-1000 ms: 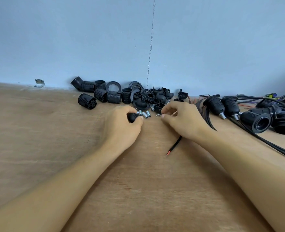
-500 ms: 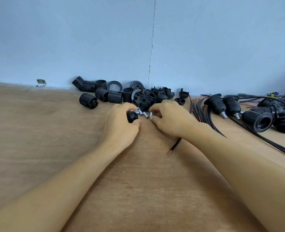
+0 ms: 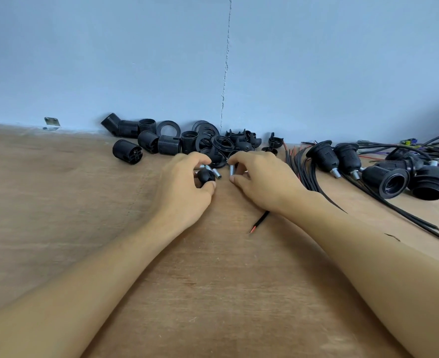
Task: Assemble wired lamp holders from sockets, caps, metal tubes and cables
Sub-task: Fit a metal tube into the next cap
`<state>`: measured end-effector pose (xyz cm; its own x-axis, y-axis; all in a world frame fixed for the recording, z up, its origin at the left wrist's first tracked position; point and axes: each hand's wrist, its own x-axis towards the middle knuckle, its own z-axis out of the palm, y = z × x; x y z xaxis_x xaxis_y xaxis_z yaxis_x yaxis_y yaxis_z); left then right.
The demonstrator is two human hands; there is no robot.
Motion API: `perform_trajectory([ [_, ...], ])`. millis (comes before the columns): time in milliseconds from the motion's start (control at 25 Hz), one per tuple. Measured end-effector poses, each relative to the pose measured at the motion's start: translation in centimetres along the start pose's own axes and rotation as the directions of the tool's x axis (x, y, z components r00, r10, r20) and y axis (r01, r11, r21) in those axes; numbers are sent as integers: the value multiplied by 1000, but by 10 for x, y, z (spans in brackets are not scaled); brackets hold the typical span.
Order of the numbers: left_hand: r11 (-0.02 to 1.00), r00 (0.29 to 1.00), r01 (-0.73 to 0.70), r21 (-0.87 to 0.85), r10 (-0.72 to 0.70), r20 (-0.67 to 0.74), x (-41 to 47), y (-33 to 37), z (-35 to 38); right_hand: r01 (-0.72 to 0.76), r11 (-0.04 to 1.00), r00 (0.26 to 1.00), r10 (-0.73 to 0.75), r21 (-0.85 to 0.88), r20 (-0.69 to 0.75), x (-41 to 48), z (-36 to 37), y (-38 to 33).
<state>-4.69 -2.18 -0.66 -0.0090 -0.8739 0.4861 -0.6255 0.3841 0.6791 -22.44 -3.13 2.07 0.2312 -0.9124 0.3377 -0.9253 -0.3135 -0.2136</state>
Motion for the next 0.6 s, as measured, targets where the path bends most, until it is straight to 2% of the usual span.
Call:
perform_trajectory([
  [160, 966, 980, -180, 183, 193, -57, -3, 2, 4, -7, 995, 997, -1, 96, 78, -4, -3, -1],
  [280, 935, 949, -290, 206, 308, -65, -5, 1, 6, -35, 980, 997, 20, 195, 79, -13, -3, -1],
  [400, 937, 949, -303, 172, 314, -37, -6, 0, 6, -68, 949, 998, 62, 308, 29, -22, -2, -1],
  [600, 938, 953, -298, 178, 302, 8, -5, 1, 7, -67, 867, 998, 62, 494, 26, -32, -3, -3],
])
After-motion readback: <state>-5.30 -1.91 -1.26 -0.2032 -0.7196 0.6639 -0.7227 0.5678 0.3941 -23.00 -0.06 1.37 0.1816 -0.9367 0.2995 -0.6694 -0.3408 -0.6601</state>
